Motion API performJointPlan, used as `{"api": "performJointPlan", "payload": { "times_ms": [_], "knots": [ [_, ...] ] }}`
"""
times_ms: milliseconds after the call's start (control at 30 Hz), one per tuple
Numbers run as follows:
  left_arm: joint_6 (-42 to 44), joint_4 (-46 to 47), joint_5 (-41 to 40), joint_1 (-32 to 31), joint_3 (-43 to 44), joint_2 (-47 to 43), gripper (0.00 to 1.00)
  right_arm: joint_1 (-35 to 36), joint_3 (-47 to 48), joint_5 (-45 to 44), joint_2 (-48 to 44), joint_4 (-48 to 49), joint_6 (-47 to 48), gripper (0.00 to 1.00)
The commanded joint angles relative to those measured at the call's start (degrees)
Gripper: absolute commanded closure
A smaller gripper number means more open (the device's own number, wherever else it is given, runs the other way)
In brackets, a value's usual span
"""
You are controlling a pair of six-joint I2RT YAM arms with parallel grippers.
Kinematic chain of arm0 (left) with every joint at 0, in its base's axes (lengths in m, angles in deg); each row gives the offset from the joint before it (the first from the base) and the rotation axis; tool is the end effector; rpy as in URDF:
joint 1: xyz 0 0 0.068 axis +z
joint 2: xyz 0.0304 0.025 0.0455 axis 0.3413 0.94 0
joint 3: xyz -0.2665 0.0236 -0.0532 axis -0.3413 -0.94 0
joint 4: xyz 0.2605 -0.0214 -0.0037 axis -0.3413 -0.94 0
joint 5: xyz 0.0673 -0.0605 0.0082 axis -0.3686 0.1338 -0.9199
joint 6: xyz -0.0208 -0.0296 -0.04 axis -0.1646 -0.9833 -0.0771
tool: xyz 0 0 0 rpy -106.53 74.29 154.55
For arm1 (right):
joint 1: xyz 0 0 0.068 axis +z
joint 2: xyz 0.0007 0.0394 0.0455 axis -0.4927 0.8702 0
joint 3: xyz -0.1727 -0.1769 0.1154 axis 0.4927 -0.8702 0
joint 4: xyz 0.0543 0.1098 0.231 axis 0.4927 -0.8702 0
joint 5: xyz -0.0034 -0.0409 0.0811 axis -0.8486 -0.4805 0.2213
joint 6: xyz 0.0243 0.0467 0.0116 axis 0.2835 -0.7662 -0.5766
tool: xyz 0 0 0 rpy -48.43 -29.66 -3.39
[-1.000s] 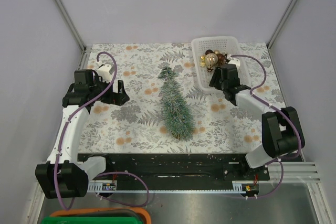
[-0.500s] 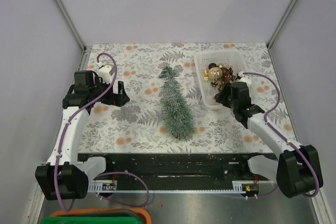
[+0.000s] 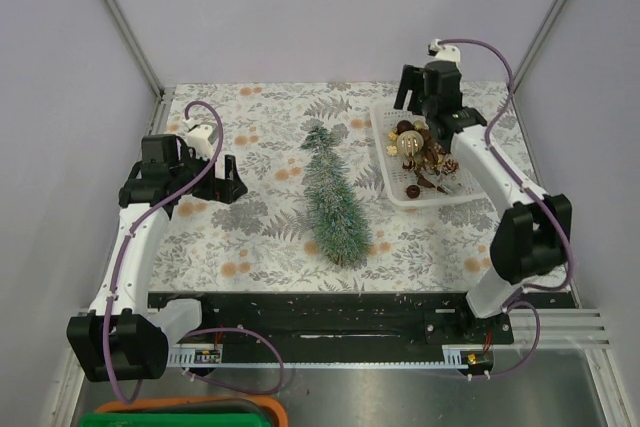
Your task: Decorate the small christmas tree
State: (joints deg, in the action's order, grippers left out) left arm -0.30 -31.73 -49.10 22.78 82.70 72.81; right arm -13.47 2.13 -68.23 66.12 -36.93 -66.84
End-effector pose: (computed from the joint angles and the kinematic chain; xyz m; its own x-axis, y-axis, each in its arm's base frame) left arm 0.2167 -0.0069 0.3103 -0.6608 0.0779 -0.7465 0.3931 0.8832 -0.2558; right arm 0.3684 0.0966 0.3440 -0.3865 0.1300 -0.9131 0.0462 0.9915 0.1216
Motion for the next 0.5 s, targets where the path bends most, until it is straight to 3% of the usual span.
{"api": "performJointPlan", "payload": {
  "times_ms": [0, 300, 467],
  "knots": [
    [1.23, 2.24, 1.02, 0.16, -0.39, -1.07, 0.01, -0.06, 8.31, 0.24, 9.01, -3.72, 9.7, 0.12],
    [1.24, 2.15, 2.69, 0.16, 0.13, -0.11, 0.01, 0.47, 6.93, 0.69, 16.75, -1.97, 17.45, 0.1],
    [1.06, 2.15, 2.78, 0.16, 0.13, 0.77, 0.01, 2.22, 6.83, -8.26, 20.18, 1.53, 21.83, 0.1]
  ]
}}
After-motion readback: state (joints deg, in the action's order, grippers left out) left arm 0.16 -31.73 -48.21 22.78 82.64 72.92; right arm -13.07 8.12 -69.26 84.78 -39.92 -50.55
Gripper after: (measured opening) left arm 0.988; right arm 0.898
